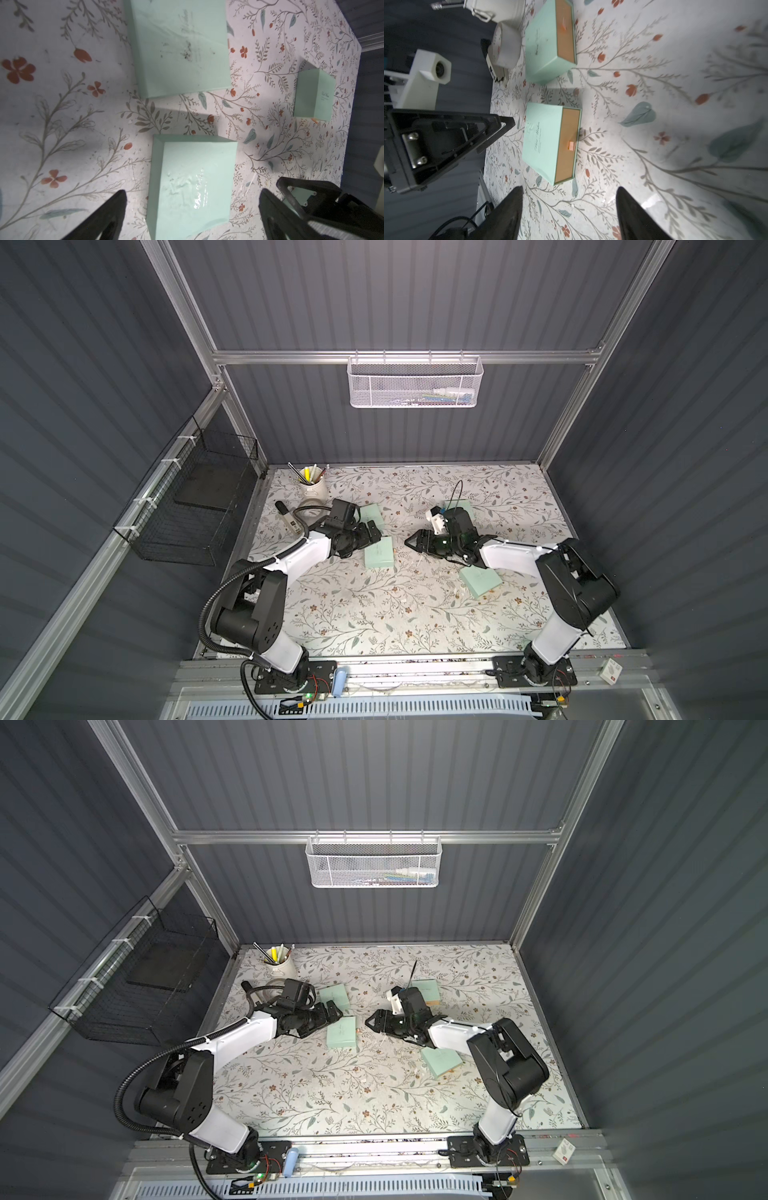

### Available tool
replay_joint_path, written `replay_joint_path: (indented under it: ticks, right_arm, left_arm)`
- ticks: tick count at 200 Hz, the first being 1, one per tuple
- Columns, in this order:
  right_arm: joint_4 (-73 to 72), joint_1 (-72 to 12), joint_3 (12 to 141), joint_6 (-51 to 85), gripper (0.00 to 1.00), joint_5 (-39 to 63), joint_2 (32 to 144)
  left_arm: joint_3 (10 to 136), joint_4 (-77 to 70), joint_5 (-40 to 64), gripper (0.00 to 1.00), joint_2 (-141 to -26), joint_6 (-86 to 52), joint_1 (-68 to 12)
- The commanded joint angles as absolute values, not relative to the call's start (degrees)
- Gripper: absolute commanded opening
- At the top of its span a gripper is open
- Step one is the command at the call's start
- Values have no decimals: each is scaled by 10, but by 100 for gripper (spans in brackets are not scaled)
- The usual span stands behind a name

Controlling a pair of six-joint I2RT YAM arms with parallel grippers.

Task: Take out the earrings from the drawer-style jewelry box
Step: Move the jewelry box to the center of the board.

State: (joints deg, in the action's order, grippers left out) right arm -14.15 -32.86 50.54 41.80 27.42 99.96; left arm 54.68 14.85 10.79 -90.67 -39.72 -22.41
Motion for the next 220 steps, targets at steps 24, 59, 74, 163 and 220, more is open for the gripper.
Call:
replay_joint_path:
  ticks: [24,59,74,163,220]
  right_arm:
    - [-145,-365,557,411,64,304,1055]
    - [-156,-372,580,421,57,310,1090]
    - [-156,-373,591,424,52,311,1106]
    - [-227,-375,556,450,44,341,1114]
    - [-251,-376,481,465,43,341,1065]
  left_arm:
    - [522,112,170,90,-940,-403,-215]
    - [526,99,205,78,-971,-397,-216]
    - [524,96,205,76,-976,-393,-216]
    - [491,42,272,71,-989,-386,-223]
    - [463,25,291,71,-974,-392,-247]
